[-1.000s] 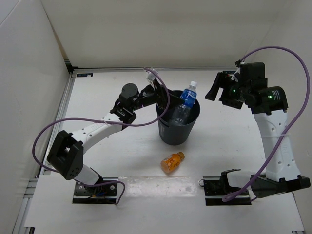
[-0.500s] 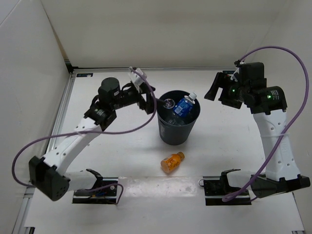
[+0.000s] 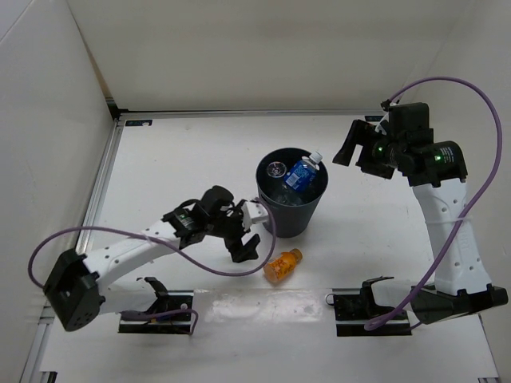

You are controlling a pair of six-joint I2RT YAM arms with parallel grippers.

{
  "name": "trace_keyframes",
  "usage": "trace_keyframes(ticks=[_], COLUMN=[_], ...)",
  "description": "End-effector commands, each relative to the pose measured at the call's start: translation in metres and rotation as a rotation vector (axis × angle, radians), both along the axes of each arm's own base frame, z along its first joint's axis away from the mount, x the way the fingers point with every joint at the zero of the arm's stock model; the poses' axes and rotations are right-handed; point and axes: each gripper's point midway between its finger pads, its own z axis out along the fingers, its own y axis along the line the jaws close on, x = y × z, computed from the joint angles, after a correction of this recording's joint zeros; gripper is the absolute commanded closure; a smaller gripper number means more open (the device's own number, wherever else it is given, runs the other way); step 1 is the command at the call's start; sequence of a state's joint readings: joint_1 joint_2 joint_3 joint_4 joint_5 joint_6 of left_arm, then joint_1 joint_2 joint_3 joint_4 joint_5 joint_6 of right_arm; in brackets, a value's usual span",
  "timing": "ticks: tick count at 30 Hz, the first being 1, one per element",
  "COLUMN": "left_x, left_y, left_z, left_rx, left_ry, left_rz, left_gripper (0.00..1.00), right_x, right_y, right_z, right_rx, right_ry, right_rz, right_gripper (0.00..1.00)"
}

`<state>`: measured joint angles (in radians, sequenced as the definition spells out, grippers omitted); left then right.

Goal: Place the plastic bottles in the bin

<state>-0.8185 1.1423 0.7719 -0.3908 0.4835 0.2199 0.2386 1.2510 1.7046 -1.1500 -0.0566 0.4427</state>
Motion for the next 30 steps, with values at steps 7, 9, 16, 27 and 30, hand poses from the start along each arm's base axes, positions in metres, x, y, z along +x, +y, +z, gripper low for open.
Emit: trace_keyframes(ticks=[7,9,16,27,30], left_x=[-0.006,-0.007,-0.011,-0.027,-0.030], left_y=[-0.059,-0.063,-0.074,-0.088,-0.091], left_z=[-0.024,-0.031,-0.029,-0.042,-0.046], left_rx=[0.020,0.025,-0.018,-0.028,-0.020], left_ry=[0.069,0.102,0.134,0.197,0.196], left_rz=[-0.136,-0.130,-0.138,-0.161,-0.140], left_gripper=[0.00,0.00,0.00,0.00,0.00], right_x=[-0.007,-0.009,-0.018,-0.024,-0.024], right_y=[0.001,-0.002,-0.008,-0.008,-0.006], right_z=[0.002,0.004,-0.003,-0.013,-0.015], right_rx=[0.007,0.003,-0.011,-0.018,-0.021], right_ry=[-0.005,-0.012,0.011,0.049,0.056], right_rz=[0.011,0.003,-0.011,-0.004,0.003], right_gripper=[0.10,0.10,0.10,0.10,0.10])
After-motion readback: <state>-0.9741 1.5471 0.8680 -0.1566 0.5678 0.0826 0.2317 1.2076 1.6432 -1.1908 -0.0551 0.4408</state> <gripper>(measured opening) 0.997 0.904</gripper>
